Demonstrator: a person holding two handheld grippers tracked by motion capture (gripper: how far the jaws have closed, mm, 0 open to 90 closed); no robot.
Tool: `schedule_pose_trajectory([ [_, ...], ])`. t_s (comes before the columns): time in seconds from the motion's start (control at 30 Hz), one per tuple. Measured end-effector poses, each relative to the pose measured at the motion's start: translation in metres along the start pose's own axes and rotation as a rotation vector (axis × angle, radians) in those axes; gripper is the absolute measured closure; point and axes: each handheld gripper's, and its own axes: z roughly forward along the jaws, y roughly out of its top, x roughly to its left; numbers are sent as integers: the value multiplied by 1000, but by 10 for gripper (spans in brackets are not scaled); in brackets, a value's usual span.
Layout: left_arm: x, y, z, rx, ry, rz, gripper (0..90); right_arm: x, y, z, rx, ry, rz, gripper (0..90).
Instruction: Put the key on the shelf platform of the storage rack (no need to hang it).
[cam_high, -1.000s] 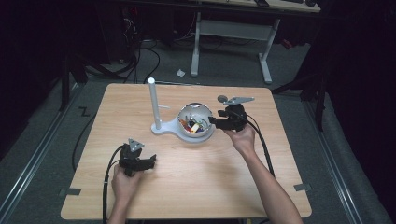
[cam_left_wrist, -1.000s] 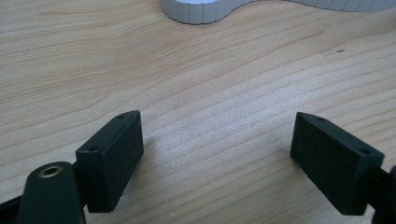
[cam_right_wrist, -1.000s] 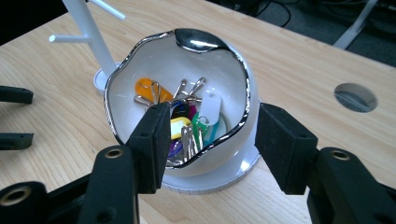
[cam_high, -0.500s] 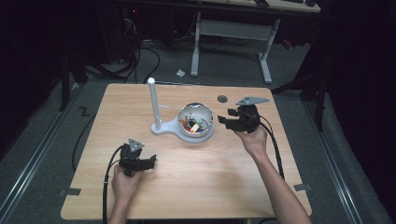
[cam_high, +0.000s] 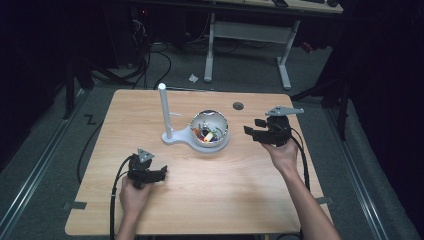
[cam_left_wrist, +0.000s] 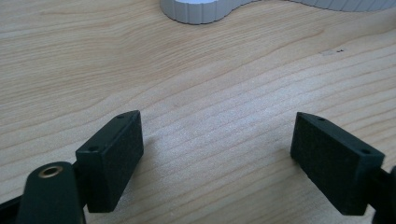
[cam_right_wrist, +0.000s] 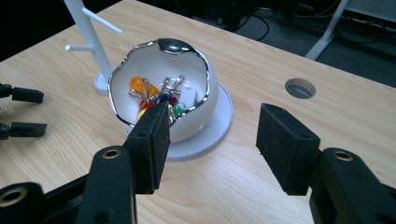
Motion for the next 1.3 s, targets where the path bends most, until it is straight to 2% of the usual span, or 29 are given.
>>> schedule_pose_trajectory([
  [0.07,0,0,0,0,1,-2,175,-1,-3,-7,4,-29,-16,442],
  [0.13,0,0,0,0,1,-2,175,-1,-6,-11,-6,-35,-19,446],
  [0.37,0,0,0,0,1,-1,175,-6,-18,-26,-7,-47,6,442],
  [0.63,0,0,0,0,0,0,175,-2,-21,-42,-27,-44,6,442],
  [0.7,0,0,0,0,1,-1,175,-2,-24,-45,-46,-41,7,450],
  [0.8,0,0,0,0,0,0,175,-2,-30,-48,-38,-45,23,447],
  [1.0,0,0,0,0,1,-1,175,0,-35,-56,-46,-46,21,449],
  [1.3,0,0,0,0,1,-1,175,0,-55,-64,-52,-34,57,442],
])
